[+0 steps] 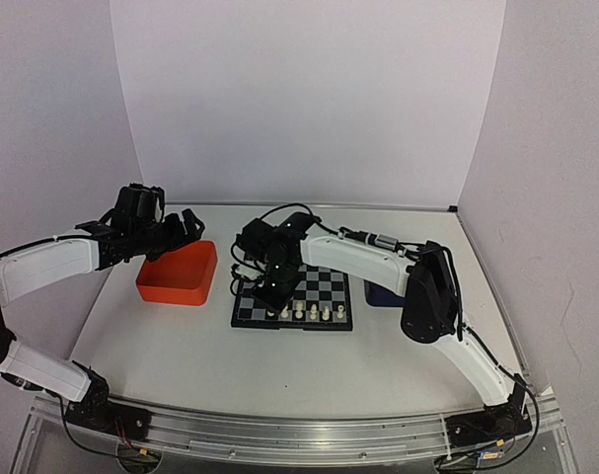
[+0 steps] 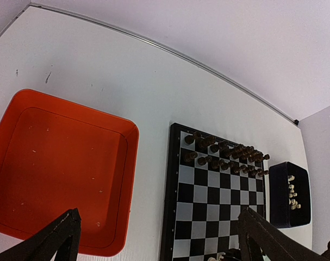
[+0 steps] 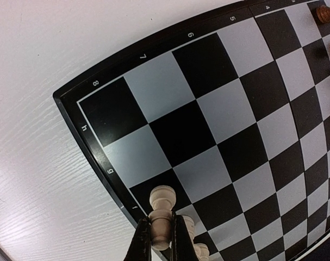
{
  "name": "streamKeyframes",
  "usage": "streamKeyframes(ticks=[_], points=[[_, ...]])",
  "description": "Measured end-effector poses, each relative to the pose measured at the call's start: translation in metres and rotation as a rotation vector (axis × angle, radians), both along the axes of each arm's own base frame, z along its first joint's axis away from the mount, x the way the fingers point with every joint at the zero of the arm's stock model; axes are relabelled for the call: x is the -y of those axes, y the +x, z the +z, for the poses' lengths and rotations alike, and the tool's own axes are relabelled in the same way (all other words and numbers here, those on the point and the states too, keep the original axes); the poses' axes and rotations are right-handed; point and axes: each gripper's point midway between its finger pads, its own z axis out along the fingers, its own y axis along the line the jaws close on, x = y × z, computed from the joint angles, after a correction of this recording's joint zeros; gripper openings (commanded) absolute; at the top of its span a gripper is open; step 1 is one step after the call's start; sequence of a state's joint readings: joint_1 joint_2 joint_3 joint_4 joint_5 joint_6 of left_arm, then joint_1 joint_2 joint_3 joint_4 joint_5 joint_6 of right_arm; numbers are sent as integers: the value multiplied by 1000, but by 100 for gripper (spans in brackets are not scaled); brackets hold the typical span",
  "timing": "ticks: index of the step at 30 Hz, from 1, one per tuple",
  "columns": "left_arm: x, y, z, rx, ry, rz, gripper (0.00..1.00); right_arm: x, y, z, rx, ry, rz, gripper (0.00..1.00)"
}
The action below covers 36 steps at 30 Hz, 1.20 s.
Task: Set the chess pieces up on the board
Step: Place the chess piece on the chessboard.
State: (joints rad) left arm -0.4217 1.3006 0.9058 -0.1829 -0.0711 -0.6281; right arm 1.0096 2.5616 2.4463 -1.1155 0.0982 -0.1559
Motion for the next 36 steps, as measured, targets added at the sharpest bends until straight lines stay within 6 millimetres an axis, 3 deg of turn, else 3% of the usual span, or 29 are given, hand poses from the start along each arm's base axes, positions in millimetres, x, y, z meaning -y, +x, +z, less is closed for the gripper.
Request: streamKeyframes(ticks=[5,25,36], points=[[0,0,0,0,0,0,100,-1,1,-2,0,0,1,1],[0,0,0,1,1,-1,100,-2,2,0,8,3,3,24],[0,0,0,3,2,-3,100,-10,6,14,25,44,5,26]])
